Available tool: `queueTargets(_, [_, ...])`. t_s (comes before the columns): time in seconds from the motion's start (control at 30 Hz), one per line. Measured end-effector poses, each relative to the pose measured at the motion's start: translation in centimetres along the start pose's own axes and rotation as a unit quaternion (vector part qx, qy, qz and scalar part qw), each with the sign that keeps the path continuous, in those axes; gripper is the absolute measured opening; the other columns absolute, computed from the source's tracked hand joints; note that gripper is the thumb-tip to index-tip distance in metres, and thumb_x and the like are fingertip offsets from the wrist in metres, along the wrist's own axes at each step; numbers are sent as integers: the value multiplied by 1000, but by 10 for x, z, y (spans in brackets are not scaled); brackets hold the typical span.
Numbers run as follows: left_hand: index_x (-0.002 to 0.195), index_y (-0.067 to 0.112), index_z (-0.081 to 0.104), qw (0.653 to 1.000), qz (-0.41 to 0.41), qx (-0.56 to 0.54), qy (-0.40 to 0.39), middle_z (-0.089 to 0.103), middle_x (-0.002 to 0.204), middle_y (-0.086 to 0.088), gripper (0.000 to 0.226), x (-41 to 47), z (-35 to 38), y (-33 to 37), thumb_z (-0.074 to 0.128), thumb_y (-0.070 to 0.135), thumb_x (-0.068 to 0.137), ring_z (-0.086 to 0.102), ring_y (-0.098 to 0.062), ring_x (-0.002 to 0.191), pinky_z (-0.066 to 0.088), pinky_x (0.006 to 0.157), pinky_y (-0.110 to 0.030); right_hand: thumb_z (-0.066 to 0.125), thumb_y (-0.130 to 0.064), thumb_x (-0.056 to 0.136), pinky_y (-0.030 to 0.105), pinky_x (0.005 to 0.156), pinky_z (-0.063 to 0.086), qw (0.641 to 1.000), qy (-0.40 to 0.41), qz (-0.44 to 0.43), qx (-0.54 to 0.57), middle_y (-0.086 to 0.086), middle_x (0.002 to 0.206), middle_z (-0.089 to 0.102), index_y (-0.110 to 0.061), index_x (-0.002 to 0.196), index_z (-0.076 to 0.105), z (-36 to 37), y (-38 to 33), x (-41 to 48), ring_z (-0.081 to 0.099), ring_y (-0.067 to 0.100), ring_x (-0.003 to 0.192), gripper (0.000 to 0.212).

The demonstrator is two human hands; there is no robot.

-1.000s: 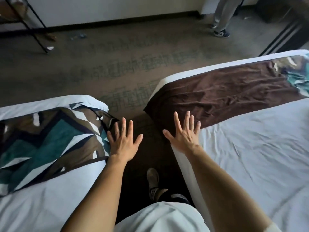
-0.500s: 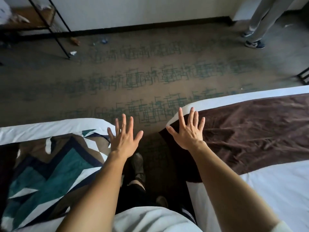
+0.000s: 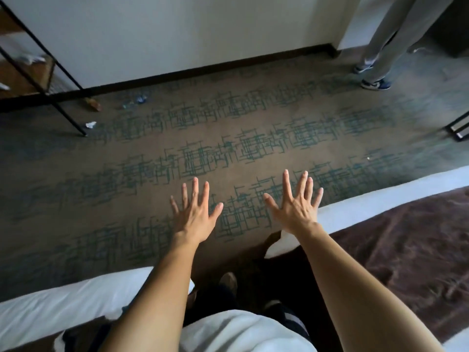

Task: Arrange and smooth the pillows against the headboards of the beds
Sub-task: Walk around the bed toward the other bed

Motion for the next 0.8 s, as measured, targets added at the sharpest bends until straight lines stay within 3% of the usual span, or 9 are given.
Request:
queueTargets(0.27, [161,29,-4,998,50,4,-35,-21,167,0,82,115,-33,51,16,73,95,-18,-29,154,-8,119,-64,-2,-91,79,56,115,-20,998,24,61,12,17,164,-21,-44,151,-25,-28,13,86,-17,33,152,89])
queueTargets(0.8, [161,29,-2,983,176,47,-12,-19,168,-1,81,339,-84,241,17,72,96,-15,-30,155,-9,118,-64,4,-87,83,59,116,-19,985,35,160,52,21,162,-27,-37,154,-22,-127,111,277,-23,35,151,91])
Point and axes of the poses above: each hand's wrist, its own x-axis towards the middle knuckle, its own z-axis out of the palm, y = z × x, the point moved 5 cm from there along x, towards the middle knuckle
